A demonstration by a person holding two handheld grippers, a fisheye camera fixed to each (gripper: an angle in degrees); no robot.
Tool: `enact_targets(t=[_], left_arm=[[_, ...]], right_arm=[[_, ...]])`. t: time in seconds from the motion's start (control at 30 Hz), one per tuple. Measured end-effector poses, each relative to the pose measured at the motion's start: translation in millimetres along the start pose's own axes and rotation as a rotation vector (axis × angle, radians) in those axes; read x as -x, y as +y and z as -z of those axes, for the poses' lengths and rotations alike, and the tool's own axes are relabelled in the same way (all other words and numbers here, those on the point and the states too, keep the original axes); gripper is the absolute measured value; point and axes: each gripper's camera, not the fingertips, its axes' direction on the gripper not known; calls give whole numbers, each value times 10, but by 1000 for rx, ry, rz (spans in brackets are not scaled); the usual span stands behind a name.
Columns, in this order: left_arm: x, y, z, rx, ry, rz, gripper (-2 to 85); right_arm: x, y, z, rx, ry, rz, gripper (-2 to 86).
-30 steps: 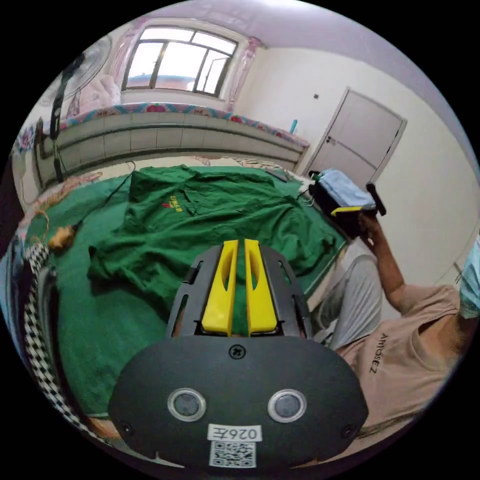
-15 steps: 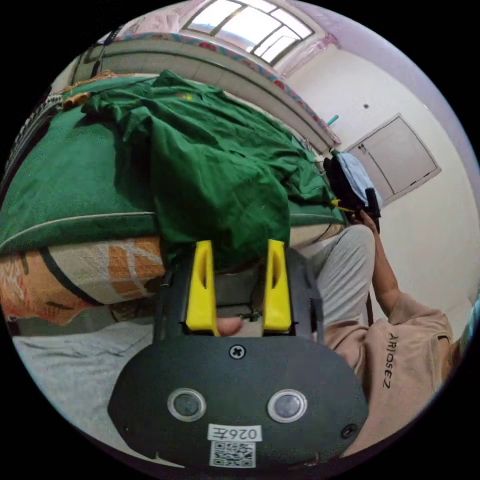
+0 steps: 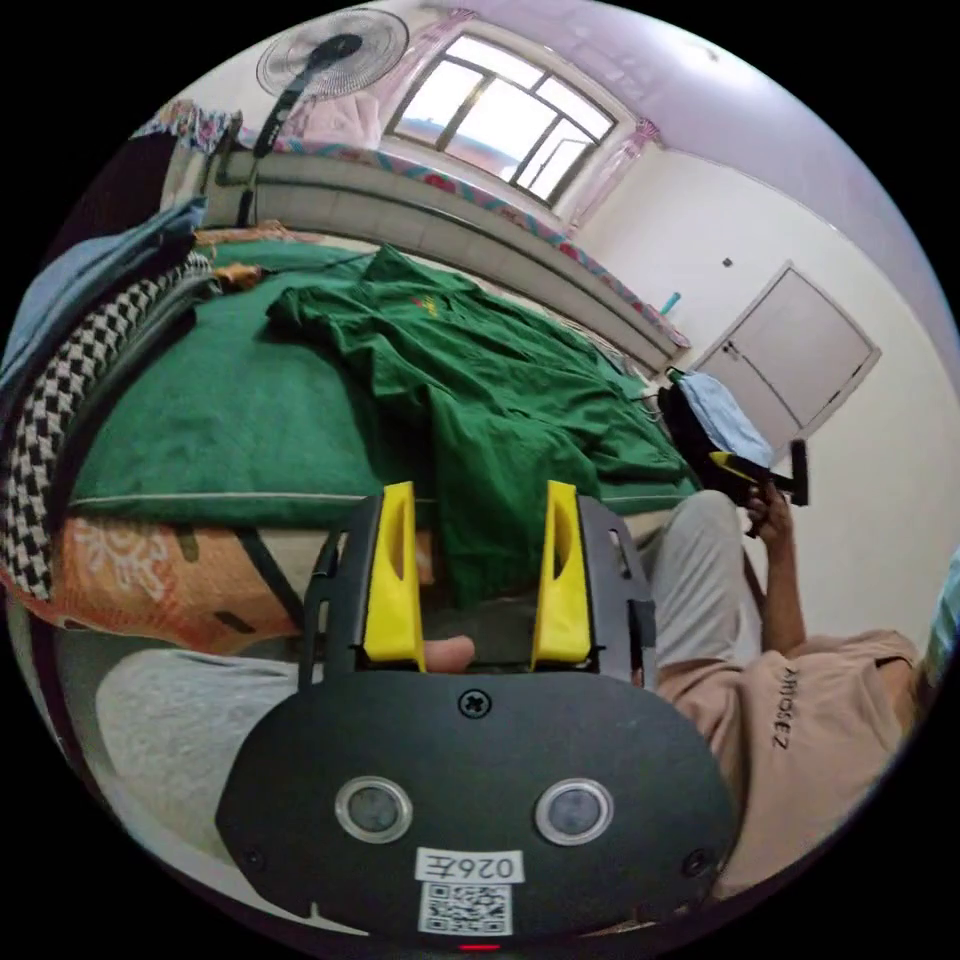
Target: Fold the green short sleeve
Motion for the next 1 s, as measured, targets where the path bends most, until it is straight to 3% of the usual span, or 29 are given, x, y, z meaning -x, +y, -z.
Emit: enact_targets(t=[0.07,0.17,0.23,0.4,0.47,0.53,0.67,1.0], left_arm=[[-36,-83,-160,59,-46,-40,202],[-38,-78,-555,210,-23,-44,199],[-98,11,-507,142,-141,-26,164],[-242,137,-481,155,-194,-89,155],[-280,233,-441,179,-173,-117,29],[-207,352,-446,191,-68,-85,58],[-67,499,-424,181,20,-34,135],[272,652,-286,104,99,84,116]], right_arm=[[525,36,-183,7,-170,102,70],[1220,83,-778,194,-261,209,73],[1466,124,-1133,291,-267,226,84],[1800,361,-2046,489,-183,160,99],[1884,466,-2095,429,-61,151,76],[1956,541,-2086,397,-4,180,62],[1866,600,-2096,372,-131,99,90],[1792,680,-2159,359,-245,75,91]])
